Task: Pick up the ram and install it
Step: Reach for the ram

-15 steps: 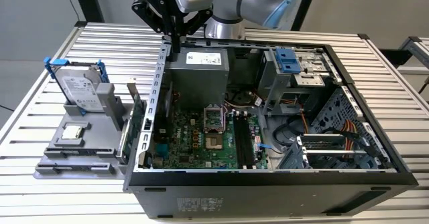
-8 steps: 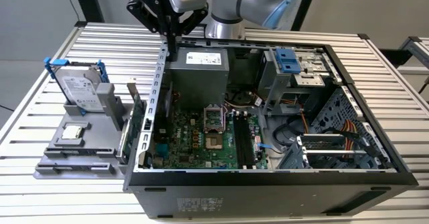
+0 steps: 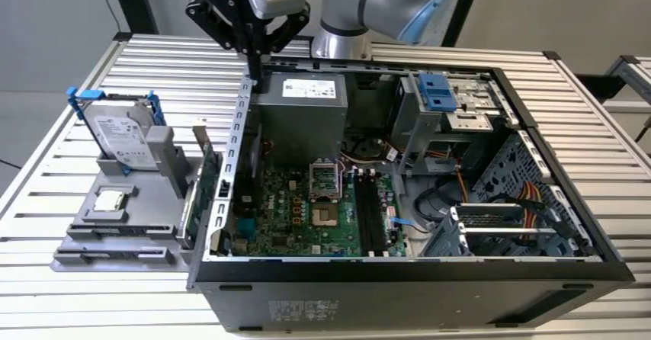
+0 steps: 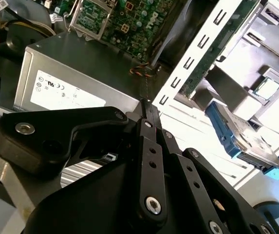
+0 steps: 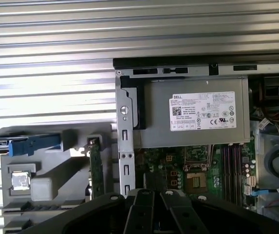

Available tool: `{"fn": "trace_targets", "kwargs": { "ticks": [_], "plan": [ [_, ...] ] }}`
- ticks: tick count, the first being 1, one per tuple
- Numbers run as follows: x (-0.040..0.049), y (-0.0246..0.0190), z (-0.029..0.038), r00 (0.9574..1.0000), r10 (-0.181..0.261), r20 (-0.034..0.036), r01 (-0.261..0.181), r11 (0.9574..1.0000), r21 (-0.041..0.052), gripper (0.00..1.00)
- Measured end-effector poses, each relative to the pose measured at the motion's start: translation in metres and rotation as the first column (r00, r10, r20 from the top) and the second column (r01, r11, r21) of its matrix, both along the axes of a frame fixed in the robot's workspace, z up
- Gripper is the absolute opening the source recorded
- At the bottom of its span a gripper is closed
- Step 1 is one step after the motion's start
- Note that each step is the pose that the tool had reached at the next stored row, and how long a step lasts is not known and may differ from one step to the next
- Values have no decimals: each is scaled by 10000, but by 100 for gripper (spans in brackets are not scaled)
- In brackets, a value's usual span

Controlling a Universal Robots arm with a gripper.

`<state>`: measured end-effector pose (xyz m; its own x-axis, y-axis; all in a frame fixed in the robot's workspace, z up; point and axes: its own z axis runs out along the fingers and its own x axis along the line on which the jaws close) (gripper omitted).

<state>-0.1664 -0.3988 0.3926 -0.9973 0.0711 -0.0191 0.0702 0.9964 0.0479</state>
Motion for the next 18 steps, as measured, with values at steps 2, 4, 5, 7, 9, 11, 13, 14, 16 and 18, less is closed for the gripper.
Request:
{"fn": "trace_targets", "kwargs": {
  "ticks": [2,4,5,7,9,11,13,14,16,18],
  "plan": [
    [-17,0,0,10000,0,0,0,10000,0,0],
    [-33,0,0,10000,-1,0,1,10000,0,0],
    [-41,0,0,10000,0,0,0,10000,0,0],
    [-57,0,0,10000,0,0,0,10000,0,0],
    [-73,0,0,10000,0,1,0,10000,0,0],
    [-90,0,0,10000,0,0,0,10000,0,0],
    [-107,0,0,10000,-1,0,1,10000,0,0],
    [-115,0,0,10000,0,0,0,10000,0,0],
    [-131,0,0,10000,0,0,0,10000,0,0],
    [-148,0,0,10000,-1,0,1,10000,0,0]
  ]
}}
